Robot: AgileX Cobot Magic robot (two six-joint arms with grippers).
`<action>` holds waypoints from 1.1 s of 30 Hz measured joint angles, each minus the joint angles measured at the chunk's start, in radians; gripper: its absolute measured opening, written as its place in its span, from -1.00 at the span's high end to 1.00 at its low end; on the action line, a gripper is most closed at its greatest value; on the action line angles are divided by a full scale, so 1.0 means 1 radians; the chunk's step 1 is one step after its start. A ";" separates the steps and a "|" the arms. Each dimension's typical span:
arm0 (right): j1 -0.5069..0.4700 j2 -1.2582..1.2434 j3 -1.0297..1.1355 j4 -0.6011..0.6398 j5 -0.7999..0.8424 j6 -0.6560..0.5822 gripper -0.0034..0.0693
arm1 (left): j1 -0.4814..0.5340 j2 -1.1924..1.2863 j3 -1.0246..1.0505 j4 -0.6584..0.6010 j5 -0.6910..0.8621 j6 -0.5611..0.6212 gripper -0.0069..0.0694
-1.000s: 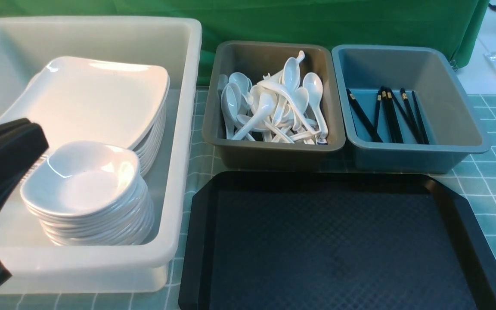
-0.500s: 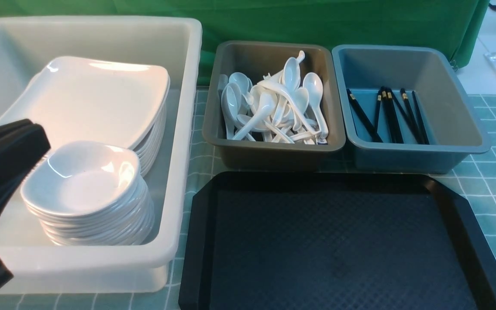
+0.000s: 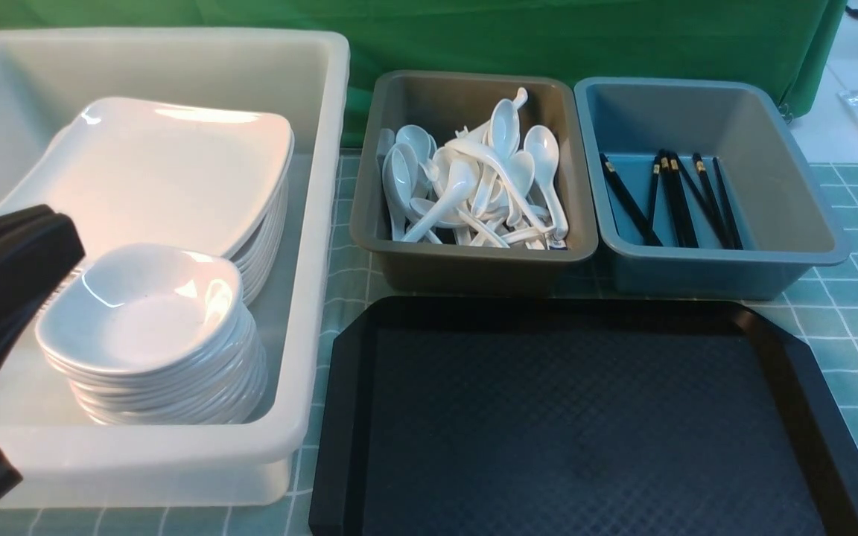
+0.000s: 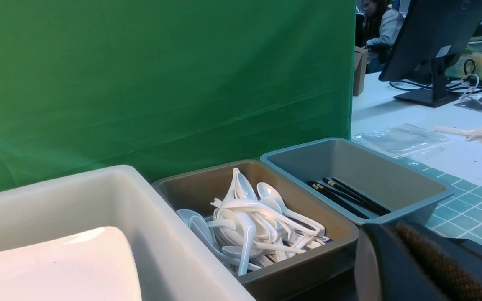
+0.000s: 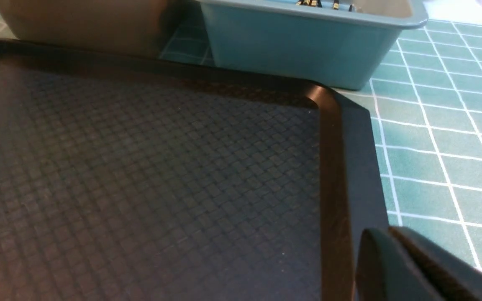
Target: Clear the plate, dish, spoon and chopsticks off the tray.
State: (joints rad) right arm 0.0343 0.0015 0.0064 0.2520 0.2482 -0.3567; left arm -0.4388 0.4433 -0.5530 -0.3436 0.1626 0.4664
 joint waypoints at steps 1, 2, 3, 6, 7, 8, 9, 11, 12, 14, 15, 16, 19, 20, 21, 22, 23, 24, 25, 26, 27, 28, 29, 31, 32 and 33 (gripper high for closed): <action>0.000 0.000 0.000 0.000 0.000 0.000 0.78 | 0.000 0.000 0.000 0.000 0.000 0.000 0.78; 0.000 0.000 0.000 0.000 0.000 0.000 0.77 | 0.000 0.000 0.000 0.000 0.000 0.000 0.78; 0.000 0.000 0.000 0.000 0.002 0.000 0.76 | 0.000 0.000 0.000 0.000 0.000 0.000 0.77; 0.000 0.000 0.000 0.000 0.003 0.000 0.73 | 0.000 0.000 0.000 0.035 -0.020 0.000 0.77; 0.000 0.000 0.000 0.000 0.003 0.000 0.73 | 0.000 0.000 0.001 0.051 -0.039 0.000 0.77; 0.000 0.000 0.000 0.000 0.003 0.000 0.72 | 0.000 -0.004 0.009 0.060 -0.070 -0.003 0.77; 0.000 0.000 0.000 0.000 0.003 0.000 0.72 | 0.002 -0.011 0.022 0.075 -0.104 -0.012 0.77; 0.000 0.000 0.000 -0.001 0.003 0.000 0.69 | 0.044 -0.048 0.062 0.114 -0.155 -0.068 0.77; 0.000 0.000 0.000 -0.001 0.003 0.000 0.68 | 0.088 -0.086 0.092 0.122 -0.163 -0.115 0.77; 0.000 0.000 0.000 -0.001 0.003 0.000 0.67 | 0.164 -0.134 0.142 0.134 -0.149 -0.197 0.77; 0.000 0.000 0.000 -0.001 0.003 0.000 0.67 | 0.216 -0.170 0.172 0.148 -0.132 -0.250 0.77; 0.000 0.000 0.000 -0.001 0.003 0.000 0.66 | 0.280 -0.214 0.232 0.169 -0.099 -0.310 0.77; 0.000 0.000 0.000 -0.001 0.004 0.000 0.66 | 0.452 -0.338 0.394 0.223 0.040 -0.419 0.77; 0.000 0.000 0.000 -0.001 0.004 0.000 0.65 | 0.496 -0.378 0.432 0.228 0.091 -0.436 0.77; -0.001 0.000 0.000 -0.001 0.004 0.000 0.64 | 0.518 -0.403 0.469 0.230 0.119 -0.446 0.77; -0.001 0.000 0.000 -0.001 0.004 0.000 0.63 | 0.538 -0.424 0.503 0.230 0.132 -0.452 0.77; -0.001 0.000 0.000 -0.001 0.005 0.000 0.62 | 0.545 -0.432 0.522 0.230 0.140 -0.454 0.77; -0.001 0.000 0.000 -0.001 0.005 0.000 0.62 | 0.551 -0.436 0.539 0.230 0.143 -0.459 0.77; -0.001 0.000 0.000 -0.001 0.003 0.000 0.61 | 0.552 -0.439 0.553 0.230 0.142 -0.460 0.77; -0.001 -0.001 0.000 -0.001 0.005 0.000 0.60 | 0.553 -0.441 0.559 0.230 0.133 -0.466 0.77; -0.001 -0.001 0.000 -0.001 0.004 0.000 0.59 | 0.553 -0.442 0.559 0.230 0.122 -0.466 0.77; -0.001 -0.001 0.000 -0.001 0.005 0.000 0.59 | 0.553 -0.442 0.559 0.227 0.112 -0.466 0.77; -0.001 -0.001 0.000 -0.001 0.005 0.000 0.58 | 0.553 -0.442 0.559 0.227 0.104 -0.466 0.77; -0.001 -0.001 0.000 -0.001 0.005 0.000 0.57 | 0.553 -0.442 0.559 0.231 0.091 -0.466 0.77; -0.001 -0.001 0.000 -0.001 0.005 0.000 0.57 | 0.553 -0.442 0.559 0.236 0.088 -0.466 0.77; -0.001 -0.001 0.000 -0.001 0.003 0.000 0.56 | 0.553 -0.442 0.559 0.242 0.087 -0.466 0.77</action>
State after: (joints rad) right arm 0.0335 0.0000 0.0064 0.2511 0.2517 -0.3567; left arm 0.1146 0.0017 0.0064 -0.1015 0.2493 0.0000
